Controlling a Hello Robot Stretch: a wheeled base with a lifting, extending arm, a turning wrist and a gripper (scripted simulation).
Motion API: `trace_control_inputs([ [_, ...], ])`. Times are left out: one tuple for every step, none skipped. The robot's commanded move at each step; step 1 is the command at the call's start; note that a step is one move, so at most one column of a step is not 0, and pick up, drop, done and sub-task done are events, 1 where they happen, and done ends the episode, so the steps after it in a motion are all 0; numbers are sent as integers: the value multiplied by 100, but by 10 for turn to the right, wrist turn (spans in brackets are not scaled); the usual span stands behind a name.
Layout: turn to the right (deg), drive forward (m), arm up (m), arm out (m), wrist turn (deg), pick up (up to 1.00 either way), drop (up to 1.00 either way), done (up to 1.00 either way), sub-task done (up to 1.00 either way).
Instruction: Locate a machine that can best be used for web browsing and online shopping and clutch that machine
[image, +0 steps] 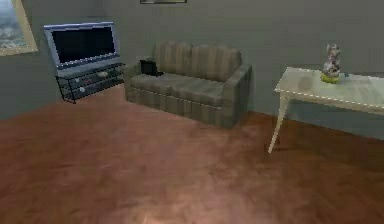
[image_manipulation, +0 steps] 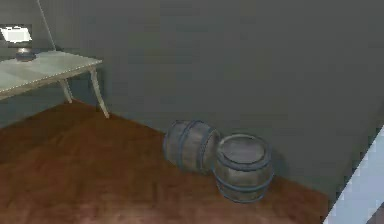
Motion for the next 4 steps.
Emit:
trace_control_inputs([
  [300,0,0,0,0,0,0,0,0],
  [0,15,0,0,0,0,0,0,0],
  [-450,0,0,0,0,0,0,0,0],
  [0,100,0,0,0,0,0,0,0],
])
